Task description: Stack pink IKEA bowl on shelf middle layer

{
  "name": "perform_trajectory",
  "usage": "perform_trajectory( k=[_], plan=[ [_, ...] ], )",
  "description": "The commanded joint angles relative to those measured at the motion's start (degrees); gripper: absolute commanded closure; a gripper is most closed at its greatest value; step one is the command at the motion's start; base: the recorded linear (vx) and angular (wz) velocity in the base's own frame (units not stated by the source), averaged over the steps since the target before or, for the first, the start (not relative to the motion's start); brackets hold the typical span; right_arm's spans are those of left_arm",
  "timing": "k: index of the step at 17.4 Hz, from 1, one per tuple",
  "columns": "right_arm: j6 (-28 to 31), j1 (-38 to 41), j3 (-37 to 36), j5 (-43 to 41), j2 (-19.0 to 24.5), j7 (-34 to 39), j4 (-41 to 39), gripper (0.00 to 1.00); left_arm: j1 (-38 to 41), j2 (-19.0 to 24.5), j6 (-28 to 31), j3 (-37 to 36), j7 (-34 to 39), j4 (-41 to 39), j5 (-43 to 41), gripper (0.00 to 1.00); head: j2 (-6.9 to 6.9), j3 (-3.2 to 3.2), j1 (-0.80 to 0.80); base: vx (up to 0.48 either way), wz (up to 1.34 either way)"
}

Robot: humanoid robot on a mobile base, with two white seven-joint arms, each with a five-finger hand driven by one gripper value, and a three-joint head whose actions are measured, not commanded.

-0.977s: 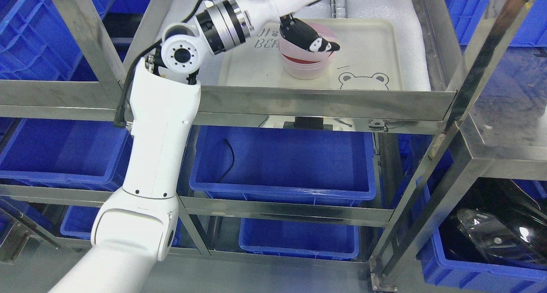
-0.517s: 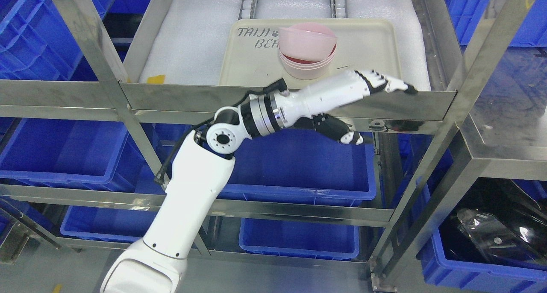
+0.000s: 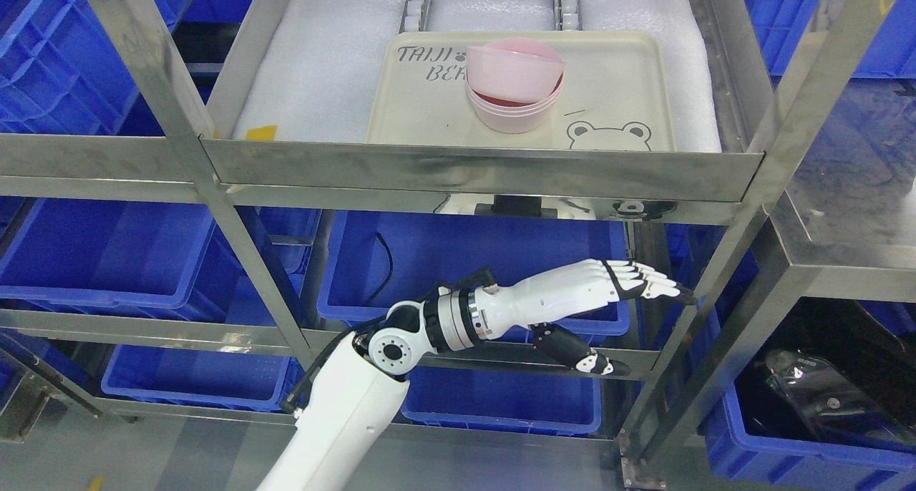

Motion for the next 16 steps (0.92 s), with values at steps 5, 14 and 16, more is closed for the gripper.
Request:
perform_trajectory(
  k=[5, 14, 16],
  plan=[
    [0.0, 1.3, 0.0, 0.0, -1.0, 0.0, -1.0, 0.0, 16.5, 0.8, 0.7, 15.3, 23.6, 11.0, 3.1, 0.0, 0.0, 0.0, 0.0, 0.0, 0.0],
    [0.0, 1.3, 0.0, 0.0, -1.0, 0.0, -1.0, 0.0, 14.3, 0.8, 14.4, 18.5, 33.9, 12.3, 12.6, 0.0, 0.0, 0.0, 0.0, -0.008, 0.03],
    [0.0, 1.3, -0.1, 0.0, -1.0, 0.0, -1.0, 0.0, 14.1, 0.8, 14.9, 19.1, 33.9, 12.3, 12.6, 0.0, 0.0, 0.0, 0.0, -0.072, 0.2]
  ],
)
